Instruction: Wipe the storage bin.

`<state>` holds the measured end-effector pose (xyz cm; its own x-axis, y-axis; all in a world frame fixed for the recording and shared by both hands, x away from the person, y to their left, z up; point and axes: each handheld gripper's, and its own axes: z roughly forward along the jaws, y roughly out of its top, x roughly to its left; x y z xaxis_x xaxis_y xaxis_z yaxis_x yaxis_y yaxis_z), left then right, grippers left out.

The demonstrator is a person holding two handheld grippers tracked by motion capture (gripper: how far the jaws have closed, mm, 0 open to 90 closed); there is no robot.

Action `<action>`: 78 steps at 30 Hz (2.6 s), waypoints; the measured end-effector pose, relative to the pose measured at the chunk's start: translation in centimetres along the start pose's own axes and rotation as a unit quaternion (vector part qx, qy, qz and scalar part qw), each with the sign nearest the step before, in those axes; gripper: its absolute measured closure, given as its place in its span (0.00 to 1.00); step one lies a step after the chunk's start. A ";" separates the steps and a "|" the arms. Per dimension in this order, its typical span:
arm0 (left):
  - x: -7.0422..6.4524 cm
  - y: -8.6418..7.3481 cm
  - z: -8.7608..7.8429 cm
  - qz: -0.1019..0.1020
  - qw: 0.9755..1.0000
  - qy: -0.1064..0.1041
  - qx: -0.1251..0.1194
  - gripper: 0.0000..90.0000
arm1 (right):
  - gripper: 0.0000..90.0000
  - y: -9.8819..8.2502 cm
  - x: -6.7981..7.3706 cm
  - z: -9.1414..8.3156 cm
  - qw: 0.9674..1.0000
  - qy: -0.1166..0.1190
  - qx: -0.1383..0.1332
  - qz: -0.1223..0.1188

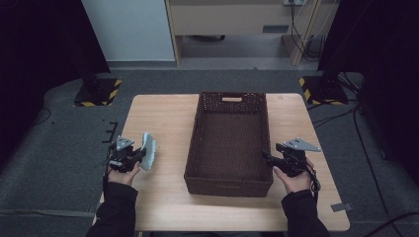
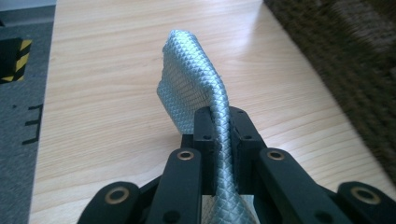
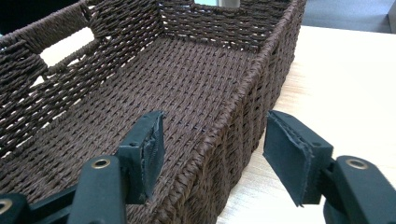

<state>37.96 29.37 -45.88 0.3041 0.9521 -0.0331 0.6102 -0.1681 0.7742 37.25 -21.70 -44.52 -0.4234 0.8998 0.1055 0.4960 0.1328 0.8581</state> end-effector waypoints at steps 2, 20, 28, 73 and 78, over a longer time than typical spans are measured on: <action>0.3 -0.2 0.4 0.008 1.000 0.011 0.010 0.91 | 0.42 0.0 -0.1 0.0 1.000 0.000 0.001 -0.002; 1.8 -1.7 3.5 0.021 0.997 0.019 0.068 0.81 | 0.42 -0.1 0.5 0.7 1.000 0.021 0.012 -0.011; 1.9 -1.2 2.7 0.013 0.999 0.002 0.043 0.64 | 0.59 -0.6 0.5 1.4 0.999 0.005 0.035 -0.026; -10.0 2.4 0.5 0.079 0.981 -0.176 -0.034 0.69 | 0.56 0.0 1.6 2.3 0.998 0.027 0.028 -0.045; -10.3 2.3 0.2 0.081 0.982 -0.165 -0.032 0.71 | 0.66 0.2 1.5 1.2 0.998 0.039 0.017 -0.045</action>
<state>36.37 19.09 -43.91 0.6208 0.7773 -0.1016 0.4902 -0.2838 0.8241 37.61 -19.87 -44.76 -0.5249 0.8484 0.0680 0.4772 0.2272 0.8489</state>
